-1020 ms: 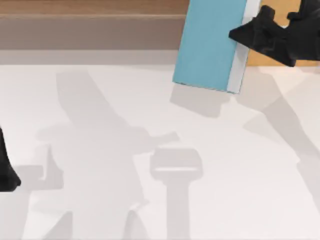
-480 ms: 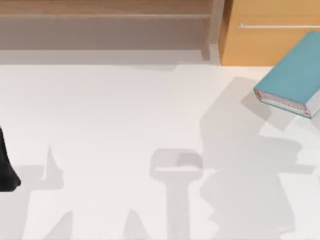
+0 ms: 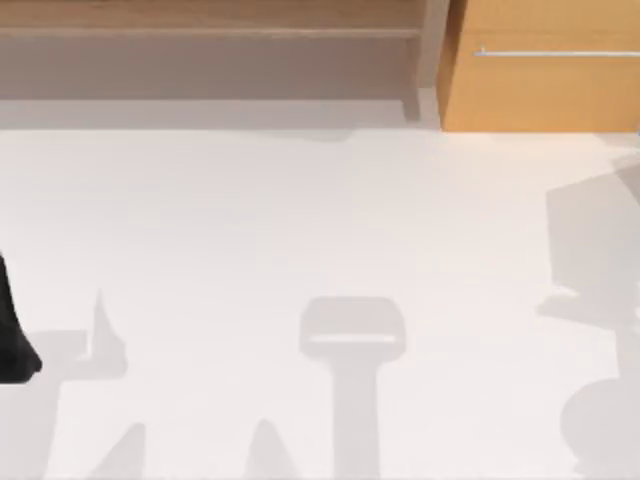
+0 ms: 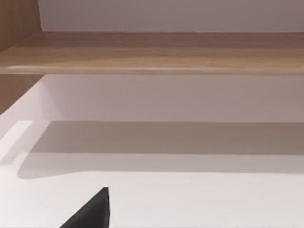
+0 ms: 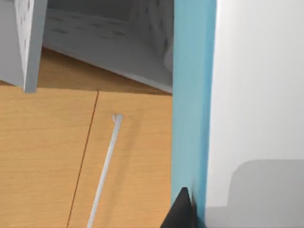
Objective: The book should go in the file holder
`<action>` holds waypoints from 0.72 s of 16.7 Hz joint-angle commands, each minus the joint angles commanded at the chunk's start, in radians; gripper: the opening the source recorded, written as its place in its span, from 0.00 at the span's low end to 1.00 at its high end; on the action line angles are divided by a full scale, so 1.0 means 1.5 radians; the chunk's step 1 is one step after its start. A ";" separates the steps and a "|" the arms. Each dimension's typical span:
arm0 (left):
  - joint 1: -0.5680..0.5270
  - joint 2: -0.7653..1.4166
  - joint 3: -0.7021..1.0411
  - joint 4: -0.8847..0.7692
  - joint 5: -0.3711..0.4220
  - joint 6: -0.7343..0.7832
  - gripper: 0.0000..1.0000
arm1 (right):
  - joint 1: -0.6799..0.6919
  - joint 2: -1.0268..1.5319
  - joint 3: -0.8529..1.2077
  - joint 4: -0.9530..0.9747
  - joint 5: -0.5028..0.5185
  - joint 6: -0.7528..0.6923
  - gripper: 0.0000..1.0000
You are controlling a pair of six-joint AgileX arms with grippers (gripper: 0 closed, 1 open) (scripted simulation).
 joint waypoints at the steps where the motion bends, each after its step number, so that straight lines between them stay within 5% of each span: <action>1: 0.000 0.000 0.000 0.000 0.000 0.000 1.00 | -0.016 0.010 -0.001 0.026 0.013 0.018 0.00; 12: 0.000 0.000 0.000 0.000 0.000 0.000 1.00 | -0.071 0.128 0.067 0.191 0.080 0.170 0.00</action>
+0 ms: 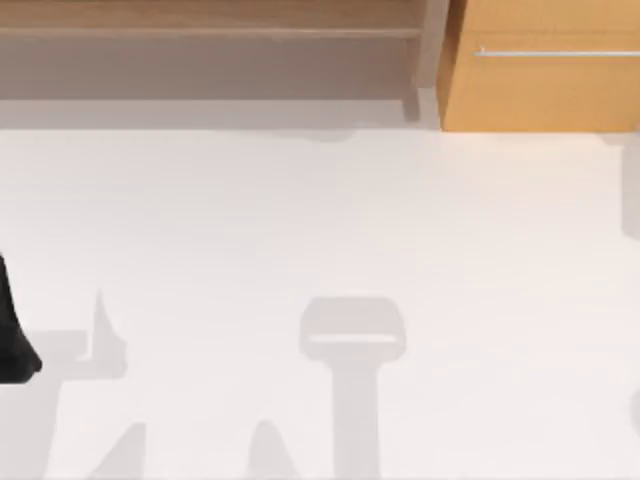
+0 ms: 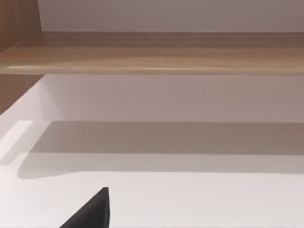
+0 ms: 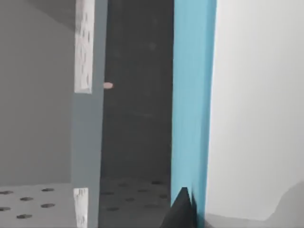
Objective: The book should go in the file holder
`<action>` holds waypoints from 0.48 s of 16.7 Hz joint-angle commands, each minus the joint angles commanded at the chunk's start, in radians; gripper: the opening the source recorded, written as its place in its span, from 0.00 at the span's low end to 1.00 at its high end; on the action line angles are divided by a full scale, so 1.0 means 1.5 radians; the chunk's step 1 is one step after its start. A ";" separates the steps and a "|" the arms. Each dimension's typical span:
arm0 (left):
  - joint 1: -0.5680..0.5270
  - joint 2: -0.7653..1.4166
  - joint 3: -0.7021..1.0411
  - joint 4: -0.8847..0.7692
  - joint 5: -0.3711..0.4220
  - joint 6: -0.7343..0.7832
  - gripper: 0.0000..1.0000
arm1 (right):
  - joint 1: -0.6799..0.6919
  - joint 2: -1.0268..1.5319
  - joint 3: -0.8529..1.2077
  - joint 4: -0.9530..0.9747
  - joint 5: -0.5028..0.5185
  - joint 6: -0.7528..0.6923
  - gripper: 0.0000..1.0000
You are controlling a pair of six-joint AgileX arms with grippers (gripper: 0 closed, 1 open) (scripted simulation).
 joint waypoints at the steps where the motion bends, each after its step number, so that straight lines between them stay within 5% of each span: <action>1: 0.000 0.000 0.000 0.000 0.000 0.000 1.00 | 0.002 0.012 0.009 0.009 0.001 0.011 0.00; 8: 0.000 0.000 0.000 0.000 0.000 0.000 1.00 | 0.035 0.084 0.066 0.036 -0.011 0.063 0.00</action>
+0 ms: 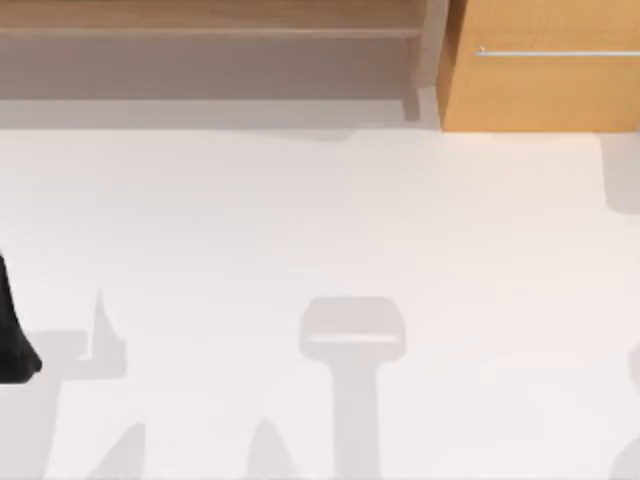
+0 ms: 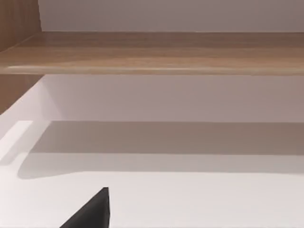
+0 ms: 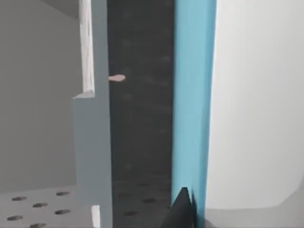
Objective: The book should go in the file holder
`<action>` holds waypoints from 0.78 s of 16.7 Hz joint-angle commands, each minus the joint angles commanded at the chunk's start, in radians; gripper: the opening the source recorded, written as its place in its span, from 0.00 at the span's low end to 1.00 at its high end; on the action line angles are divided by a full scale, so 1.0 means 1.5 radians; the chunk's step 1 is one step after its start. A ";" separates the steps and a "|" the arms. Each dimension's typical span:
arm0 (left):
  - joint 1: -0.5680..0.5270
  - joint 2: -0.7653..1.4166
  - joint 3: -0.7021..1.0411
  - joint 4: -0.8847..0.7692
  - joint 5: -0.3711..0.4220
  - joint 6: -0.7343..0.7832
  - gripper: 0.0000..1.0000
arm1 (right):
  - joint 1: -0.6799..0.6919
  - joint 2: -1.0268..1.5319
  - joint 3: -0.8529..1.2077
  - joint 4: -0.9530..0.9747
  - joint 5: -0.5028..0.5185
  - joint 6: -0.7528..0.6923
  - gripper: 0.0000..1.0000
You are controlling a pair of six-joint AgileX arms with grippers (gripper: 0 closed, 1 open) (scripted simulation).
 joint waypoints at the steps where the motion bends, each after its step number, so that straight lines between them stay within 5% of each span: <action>1: 0.000 0.000 0.000 0.000 0.000 0.000 1.00 | 0.005 0.007 0.007 -0.001 -0.002 0.004 0.00; 13: 0.000 0.000 0.000 0.000 0.000 0.000 1.00 | 0.019 0.036 0.032 -0.009 -0.009 0.010 0.00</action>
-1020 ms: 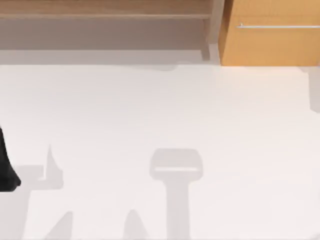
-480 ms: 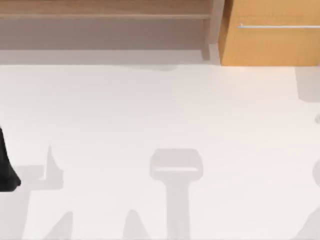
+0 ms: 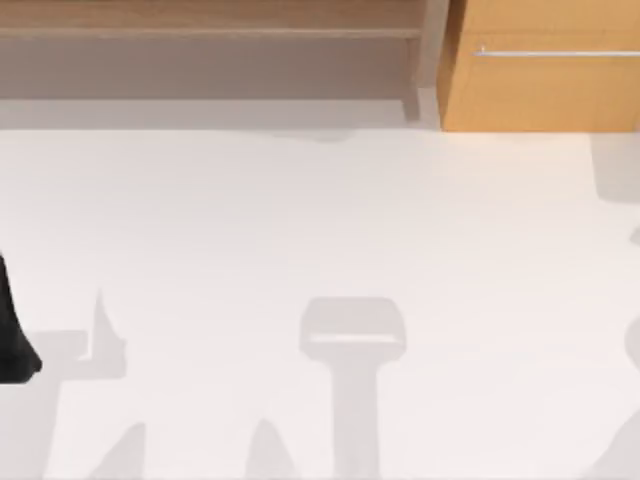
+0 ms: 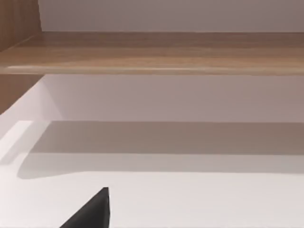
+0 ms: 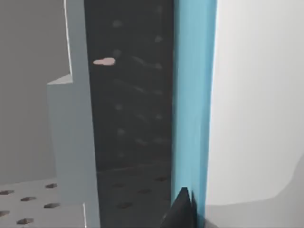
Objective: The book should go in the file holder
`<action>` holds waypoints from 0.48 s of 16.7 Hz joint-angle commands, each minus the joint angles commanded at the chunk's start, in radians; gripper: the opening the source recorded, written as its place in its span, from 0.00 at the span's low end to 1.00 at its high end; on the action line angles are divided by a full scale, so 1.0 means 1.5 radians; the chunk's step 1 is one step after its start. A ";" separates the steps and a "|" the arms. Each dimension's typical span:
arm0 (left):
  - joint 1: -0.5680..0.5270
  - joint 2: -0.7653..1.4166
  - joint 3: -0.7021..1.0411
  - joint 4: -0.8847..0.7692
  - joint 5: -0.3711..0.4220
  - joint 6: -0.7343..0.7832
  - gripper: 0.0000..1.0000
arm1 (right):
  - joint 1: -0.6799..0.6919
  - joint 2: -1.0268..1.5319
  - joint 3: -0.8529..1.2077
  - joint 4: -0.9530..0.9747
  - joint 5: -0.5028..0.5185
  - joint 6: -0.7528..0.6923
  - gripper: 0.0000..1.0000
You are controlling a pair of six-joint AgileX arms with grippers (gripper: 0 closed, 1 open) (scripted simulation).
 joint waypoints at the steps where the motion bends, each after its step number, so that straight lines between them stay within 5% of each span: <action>1: 0.000 0.000 0.000 0.000 0.000 0.000 1.00 | -0.003 -0.002 -0.002 0.000 0.000 0.001 0.00; 8: 0.000 0.000 0.000 0.000 0.000 0.000 1.00 | 0.023 0.047 0.062 -0.007 0.018 0.006 0.00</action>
